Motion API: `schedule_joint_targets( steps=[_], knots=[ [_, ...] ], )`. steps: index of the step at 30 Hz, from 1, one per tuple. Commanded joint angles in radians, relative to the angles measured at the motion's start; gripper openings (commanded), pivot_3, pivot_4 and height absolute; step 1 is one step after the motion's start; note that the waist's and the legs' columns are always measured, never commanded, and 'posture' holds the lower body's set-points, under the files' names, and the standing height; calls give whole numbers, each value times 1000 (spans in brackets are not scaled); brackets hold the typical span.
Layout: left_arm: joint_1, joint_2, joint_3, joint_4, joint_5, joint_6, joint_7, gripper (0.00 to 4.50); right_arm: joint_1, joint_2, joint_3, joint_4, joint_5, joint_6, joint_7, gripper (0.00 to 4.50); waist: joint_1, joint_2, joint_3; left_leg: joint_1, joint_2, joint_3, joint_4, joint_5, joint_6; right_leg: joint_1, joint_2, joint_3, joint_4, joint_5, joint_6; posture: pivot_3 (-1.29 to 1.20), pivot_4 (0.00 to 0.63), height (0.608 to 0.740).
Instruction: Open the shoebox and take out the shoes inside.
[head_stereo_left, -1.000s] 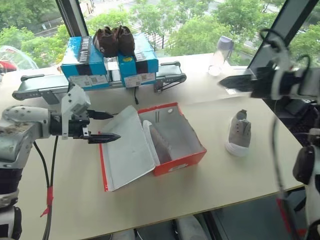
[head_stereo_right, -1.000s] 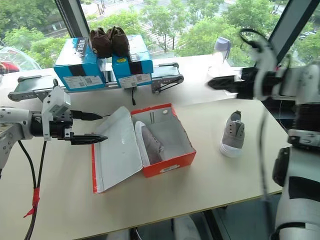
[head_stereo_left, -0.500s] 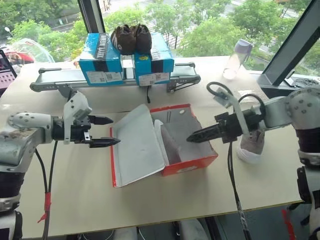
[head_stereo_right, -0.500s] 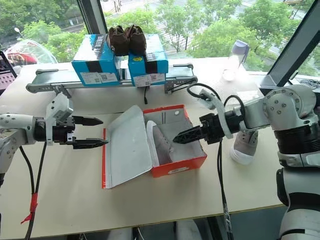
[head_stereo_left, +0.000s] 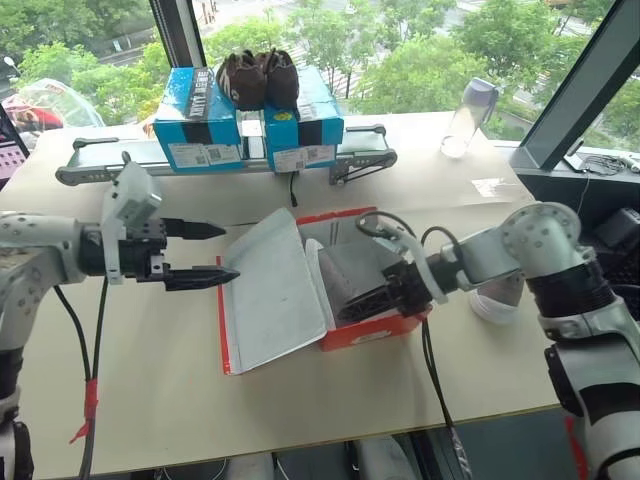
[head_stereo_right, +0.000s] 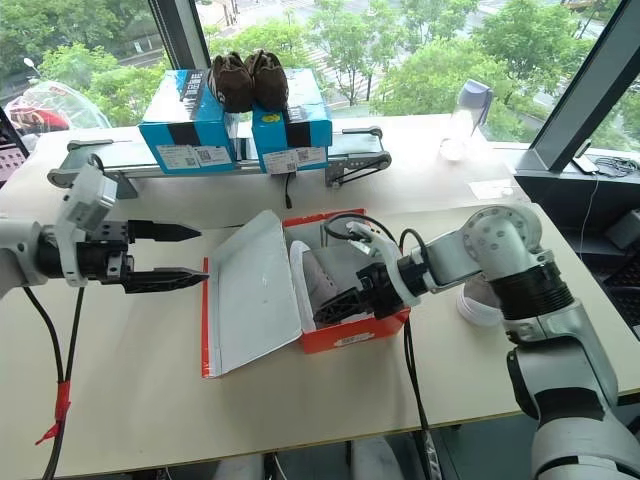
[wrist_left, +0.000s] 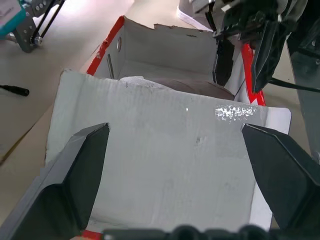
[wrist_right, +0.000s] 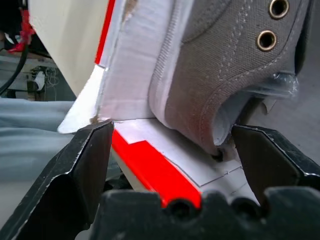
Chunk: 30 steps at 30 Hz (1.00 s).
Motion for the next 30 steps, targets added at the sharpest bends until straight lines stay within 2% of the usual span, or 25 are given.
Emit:
schedule_joint_targets(
  steps=[1, 6, 9, 20, 30],
  knots=[
    [-35, 29, 59, -45, -49, 17, 10, 4500, 5, 19, -15, 22, -81, 8, 18, 4456, -2, -2, -1, 0, 0, 0, 0, 0, 0, 0, 0, 0, 0, 0, 0, 0, 150, 740],
    [-52, 42, 70, -63, -76, 36, 27, 4500, 1, 77, -39, 51, -150, 8, 47, 4456, -9, -7, -5, 2, 0, -1, 1, 0, 0, 2, 0, 0, 0, 0, 1, 0, 150, 740],
    [-51, 50, 71, -58, -78, 34, 31, 4500, -2, 108, -58, 61, -174, 8, 64, 3804, -16, -8, -5, 5, 0, -1, 1, 0, 0, 5, 1, 0, 0, 0, 1, 0, 150, 740],
    [-60, 62, 72, -45, -75, 27, 38, 4500, -11, 147, -80, 66, -223, 8, 103, 35, -36, -8, -5, 8, 0, -1, 0, 0, 0, 7, 1, 0, 0, -1, 2, 0, 150, 740],
    [-53, 64, 76, -48, -76, 29, 50, 4500, -47, 165, -95, 43, -234, 8, 142, 35, -37, -8, -5, 9, 0, -1, -1, 0, 0, 7, 1, 1, 0, -2, 3, 0, 150, 740]
  ],
)
